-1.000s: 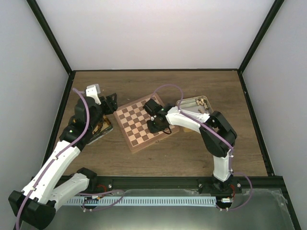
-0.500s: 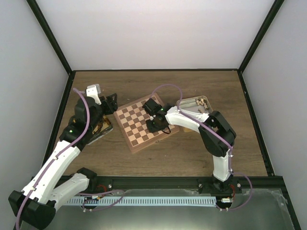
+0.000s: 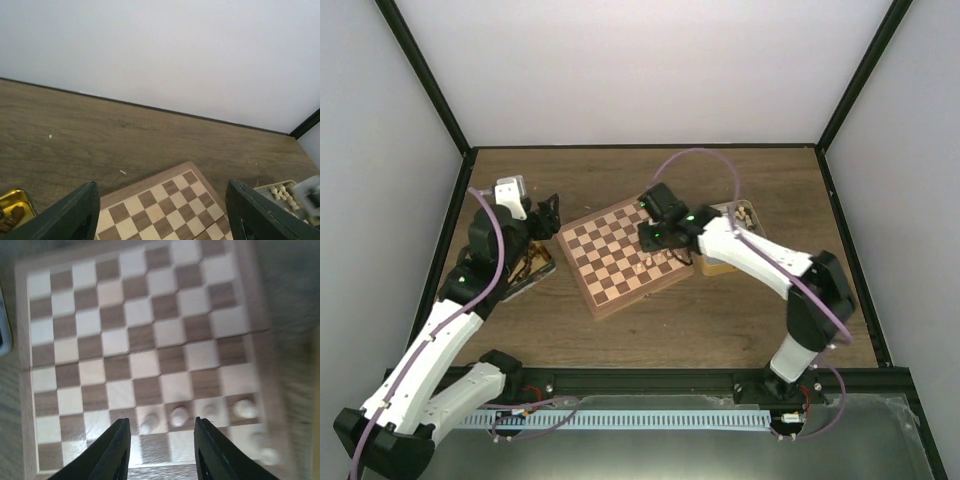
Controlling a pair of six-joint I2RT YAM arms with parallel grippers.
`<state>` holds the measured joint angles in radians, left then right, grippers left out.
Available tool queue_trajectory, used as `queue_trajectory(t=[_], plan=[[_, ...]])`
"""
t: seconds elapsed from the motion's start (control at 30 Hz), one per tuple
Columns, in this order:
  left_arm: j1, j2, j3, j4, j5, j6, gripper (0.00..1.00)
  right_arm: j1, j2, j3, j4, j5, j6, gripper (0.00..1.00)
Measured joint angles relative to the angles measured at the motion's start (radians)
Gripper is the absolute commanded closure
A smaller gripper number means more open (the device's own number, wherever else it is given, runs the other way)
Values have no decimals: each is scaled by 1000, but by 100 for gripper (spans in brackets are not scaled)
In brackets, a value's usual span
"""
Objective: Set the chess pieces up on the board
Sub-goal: Place the chess piece on the chessboard, then pick up the chess piece from the storage box.
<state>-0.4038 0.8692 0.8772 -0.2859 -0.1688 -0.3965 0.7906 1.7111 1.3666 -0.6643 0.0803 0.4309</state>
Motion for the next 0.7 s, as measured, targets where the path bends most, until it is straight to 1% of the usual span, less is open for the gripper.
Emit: queue_trajectory(t=[0.1, 0.17, 0.27, 0.5, 0.7], plan=[[0, -33, 0, 3, -14, 34, 29, -69, -105, -45, 24, 48, 11, 59], [0, -49, 0, 12, -18, 50, 28, -154, -166, -82, 31, 85, 21, 56], [0, -62, 0, 23, -18, 64, 26, -269, -199, -135, 47, 126, 32, 56], [0, -71, -14, 47, -17, 72, 26, -480, -167, -264, 76, 146, 25, 64], [0, -69, -23, 60, -10, 71, 26, -582, -63, -283, 131, 121, -14, 65]])
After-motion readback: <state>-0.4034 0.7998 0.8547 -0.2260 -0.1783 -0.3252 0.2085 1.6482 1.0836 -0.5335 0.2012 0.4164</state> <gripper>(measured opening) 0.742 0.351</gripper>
